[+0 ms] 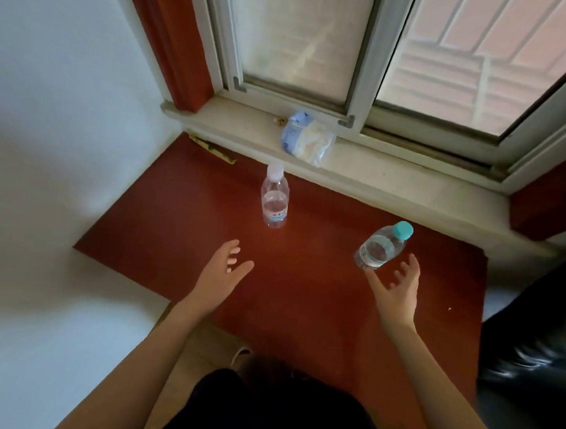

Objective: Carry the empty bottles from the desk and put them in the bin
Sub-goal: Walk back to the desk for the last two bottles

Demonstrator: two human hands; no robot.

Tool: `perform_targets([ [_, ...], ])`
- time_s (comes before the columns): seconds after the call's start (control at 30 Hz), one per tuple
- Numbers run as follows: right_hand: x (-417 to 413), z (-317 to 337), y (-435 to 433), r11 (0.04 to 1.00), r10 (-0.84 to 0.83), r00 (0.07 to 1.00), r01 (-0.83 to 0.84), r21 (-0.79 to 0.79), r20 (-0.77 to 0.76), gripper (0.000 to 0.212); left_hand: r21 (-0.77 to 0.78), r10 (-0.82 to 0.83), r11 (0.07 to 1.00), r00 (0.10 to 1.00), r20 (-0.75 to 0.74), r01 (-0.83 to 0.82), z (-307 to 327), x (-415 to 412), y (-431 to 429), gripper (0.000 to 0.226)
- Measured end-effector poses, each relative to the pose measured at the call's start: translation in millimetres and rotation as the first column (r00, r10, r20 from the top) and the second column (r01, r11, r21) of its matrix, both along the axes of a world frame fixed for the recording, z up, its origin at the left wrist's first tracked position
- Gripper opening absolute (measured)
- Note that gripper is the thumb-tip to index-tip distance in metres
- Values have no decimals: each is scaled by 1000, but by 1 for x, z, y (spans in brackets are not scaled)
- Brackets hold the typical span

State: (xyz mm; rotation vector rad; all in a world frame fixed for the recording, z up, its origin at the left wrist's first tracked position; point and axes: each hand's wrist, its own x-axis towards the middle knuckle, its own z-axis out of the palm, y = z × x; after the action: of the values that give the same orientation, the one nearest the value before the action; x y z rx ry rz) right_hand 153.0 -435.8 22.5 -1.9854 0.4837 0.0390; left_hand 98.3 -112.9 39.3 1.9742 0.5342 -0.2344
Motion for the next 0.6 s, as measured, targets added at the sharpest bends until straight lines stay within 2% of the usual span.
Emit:
perform_targets([
  [0.13,27,-12,7,999,-27,1000,27,25,-1,98,-12,-42,999,999,17,42,-7,67,9,83],
  [0.27,45,-20,14,998,-60,998,60,15,-23,82,-12,-101,995,994,28,101,-22,124,11,96],
  [0.4,52,-19,23,987,-156,987,157,43,-24,61,-56,-195,978,979,64,199,-25,156,7,74],
  [0.6,39,2,39,973,-216,976,215,82,9,48,-60,-254,963,959,127,263,-15,168,6,52],
])
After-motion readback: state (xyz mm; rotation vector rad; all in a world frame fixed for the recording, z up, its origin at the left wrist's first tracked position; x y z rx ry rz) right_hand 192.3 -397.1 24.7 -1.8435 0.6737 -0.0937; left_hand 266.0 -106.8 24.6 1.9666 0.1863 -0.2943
